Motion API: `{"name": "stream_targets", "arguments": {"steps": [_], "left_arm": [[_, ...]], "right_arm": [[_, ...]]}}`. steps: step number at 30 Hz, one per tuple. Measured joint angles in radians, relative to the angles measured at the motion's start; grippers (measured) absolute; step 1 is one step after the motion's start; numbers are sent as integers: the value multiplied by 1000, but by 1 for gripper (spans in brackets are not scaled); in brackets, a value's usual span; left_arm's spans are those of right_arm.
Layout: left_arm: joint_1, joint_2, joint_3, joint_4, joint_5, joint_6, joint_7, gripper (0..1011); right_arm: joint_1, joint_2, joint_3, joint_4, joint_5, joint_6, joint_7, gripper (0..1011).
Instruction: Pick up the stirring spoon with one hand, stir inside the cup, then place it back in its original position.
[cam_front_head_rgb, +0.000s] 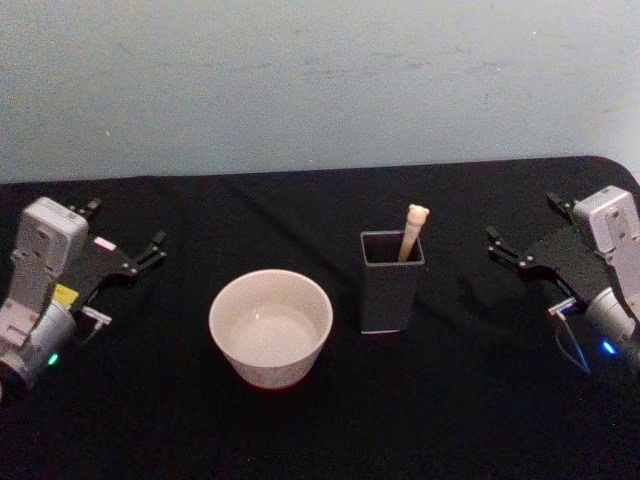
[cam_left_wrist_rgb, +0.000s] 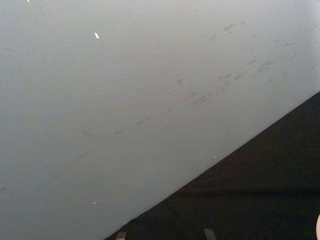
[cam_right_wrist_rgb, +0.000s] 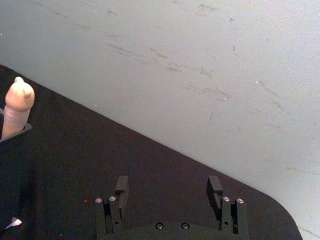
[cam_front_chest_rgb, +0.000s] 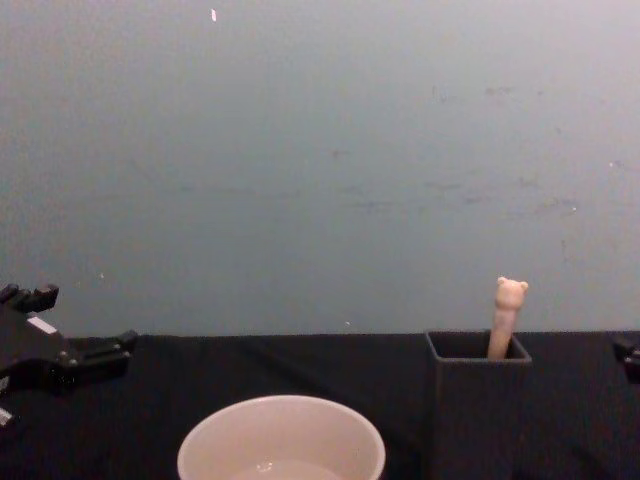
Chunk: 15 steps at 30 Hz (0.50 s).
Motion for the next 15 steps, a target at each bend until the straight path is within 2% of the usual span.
{"name": "stream_targets", "arguments": {"steps": [15], "left_arm": [[0,0,0,0,0,0,0,1001]], "right_arm": [[0,0,0,0,0,0,0,1000]]}}
